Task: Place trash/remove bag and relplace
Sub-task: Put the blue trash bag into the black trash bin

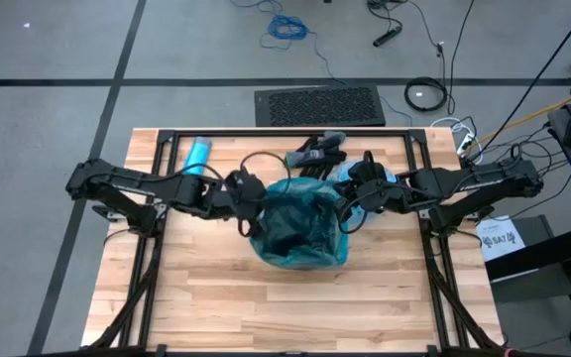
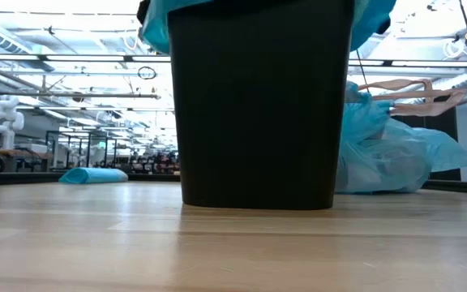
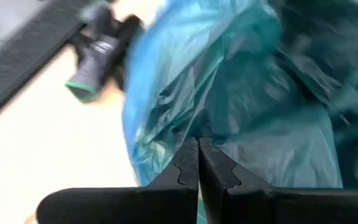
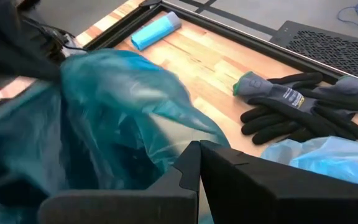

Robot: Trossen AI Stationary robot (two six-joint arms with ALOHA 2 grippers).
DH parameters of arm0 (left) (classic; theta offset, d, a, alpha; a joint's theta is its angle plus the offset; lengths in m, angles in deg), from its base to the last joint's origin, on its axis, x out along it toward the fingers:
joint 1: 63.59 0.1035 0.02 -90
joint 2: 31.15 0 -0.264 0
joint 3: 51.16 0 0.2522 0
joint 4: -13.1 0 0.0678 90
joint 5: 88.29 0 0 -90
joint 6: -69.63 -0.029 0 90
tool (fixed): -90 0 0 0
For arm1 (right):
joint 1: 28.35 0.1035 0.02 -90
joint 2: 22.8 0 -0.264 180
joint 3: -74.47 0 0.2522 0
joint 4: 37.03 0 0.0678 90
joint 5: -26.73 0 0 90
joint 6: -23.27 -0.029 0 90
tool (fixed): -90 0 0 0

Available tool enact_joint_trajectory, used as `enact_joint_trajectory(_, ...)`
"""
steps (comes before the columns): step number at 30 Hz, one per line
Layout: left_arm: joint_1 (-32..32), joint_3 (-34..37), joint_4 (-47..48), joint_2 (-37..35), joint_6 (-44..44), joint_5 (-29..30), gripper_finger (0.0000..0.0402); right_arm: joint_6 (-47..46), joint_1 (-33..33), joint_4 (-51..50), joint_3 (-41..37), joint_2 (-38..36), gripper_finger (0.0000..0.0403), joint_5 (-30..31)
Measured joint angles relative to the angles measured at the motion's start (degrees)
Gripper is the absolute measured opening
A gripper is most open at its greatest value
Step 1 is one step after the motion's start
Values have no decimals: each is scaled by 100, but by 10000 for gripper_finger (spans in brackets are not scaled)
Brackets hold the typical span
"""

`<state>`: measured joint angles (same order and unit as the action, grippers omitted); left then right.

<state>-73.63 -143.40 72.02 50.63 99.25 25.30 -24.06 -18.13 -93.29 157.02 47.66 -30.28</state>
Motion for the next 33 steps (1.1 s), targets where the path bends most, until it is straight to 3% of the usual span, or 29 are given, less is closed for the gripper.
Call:
enact_joint_trajectory(10,232,0,29,-2,-4,268,2,-40,-30,-478,0,0,0,184)
enact_joint_trajectory(17,312,0,45,-2,-4,306,2,-575,-233,-1220,-4,81,0,7)
enact_joint_trajectory(26,304,-7,505,-13,466,152,2,-1100,-200,-864,-491,243,0,-666)
enact_joint_trajectory(33,157,2,536,-7,612,-181,2,-1674,113,-827,-821,243,0,-749)
